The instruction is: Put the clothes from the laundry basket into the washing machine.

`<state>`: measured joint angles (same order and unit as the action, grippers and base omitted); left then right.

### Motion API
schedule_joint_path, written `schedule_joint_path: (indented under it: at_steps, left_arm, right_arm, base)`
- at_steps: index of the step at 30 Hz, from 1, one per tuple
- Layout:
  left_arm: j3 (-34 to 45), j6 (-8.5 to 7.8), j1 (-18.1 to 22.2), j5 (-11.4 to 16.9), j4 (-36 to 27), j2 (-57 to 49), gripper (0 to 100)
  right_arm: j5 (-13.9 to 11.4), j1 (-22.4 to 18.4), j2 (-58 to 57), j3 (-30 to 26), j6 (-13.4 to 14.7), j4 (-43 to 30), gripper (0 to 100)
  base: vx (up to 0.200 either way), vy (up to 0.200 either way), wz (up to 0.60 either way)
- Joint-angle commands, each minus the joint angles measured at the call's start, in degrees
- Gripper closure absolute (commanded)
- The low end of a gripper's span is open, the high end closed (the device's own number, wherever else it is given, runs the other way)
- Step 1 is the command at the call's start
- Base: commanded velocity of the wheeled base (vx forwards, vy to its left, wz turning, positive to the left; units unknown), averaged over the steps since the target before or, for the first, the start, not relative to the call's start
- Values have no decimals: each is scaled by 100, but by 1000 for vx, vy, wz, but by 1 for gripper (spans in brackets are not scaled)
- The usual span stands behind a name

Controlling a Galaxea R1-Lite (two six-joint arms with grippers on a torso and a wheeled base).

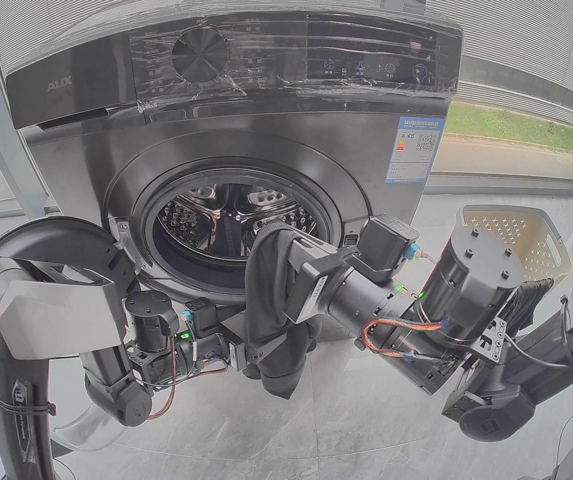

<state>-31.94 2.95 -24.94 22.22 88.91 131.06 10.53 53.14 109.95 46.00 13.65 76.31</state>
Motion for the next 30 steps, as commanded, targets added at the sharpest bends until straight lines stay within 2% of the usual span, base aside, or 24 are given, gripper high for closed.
schedule_joint_path:
  at_steps: [1, 10, 11, 19, 22, 24, 27, 30]
  left_arm:
    - [-330, 4, -2, -87, -5, 429, 0]
    - [-717, 30, -81, -87, -22, 605, 0]
    - [-752, 30, -99, -87, -22, 631, 100]
    - [-831, 4, -204, -51, 13, 693, 100]
    - [-691, -5, -310, -34, 13, 420, 100]
    - [-585, -5, -336, -34, 13, 280, 100]
    - [153, -14, -477, 28, 13, -529, 100]
    - [795, -23, -591, 133, 22, -1171, 100]
  right_arm:
    - [10, 39, -17, -47, 32, 6, 100]
    - [10, 91, -52, -126, 76, 15, 100]
    - [10, 91, -52, -152, 85, 24, 100]
    - [19, -40, -17, -152, 111, -2, 100]
    - [37, -374, 80, -3, 102, -73, 100]
    - [37, -454, 123, 67, 102, -82, 100]
    - [28, -761, 290, 419, 94, -108, 100]
    - [54, -884, 440, 533, 94, -169, 100]
  base:
    - [0, 0, 0]
    - [0, 0, 0]
    - [0, 0, 0]
    - [0, 0, 0]
    - [0, 0, 0]
    - [0, 0, 0]
    - [0, 0, 0]
    - [0, 0, 0]
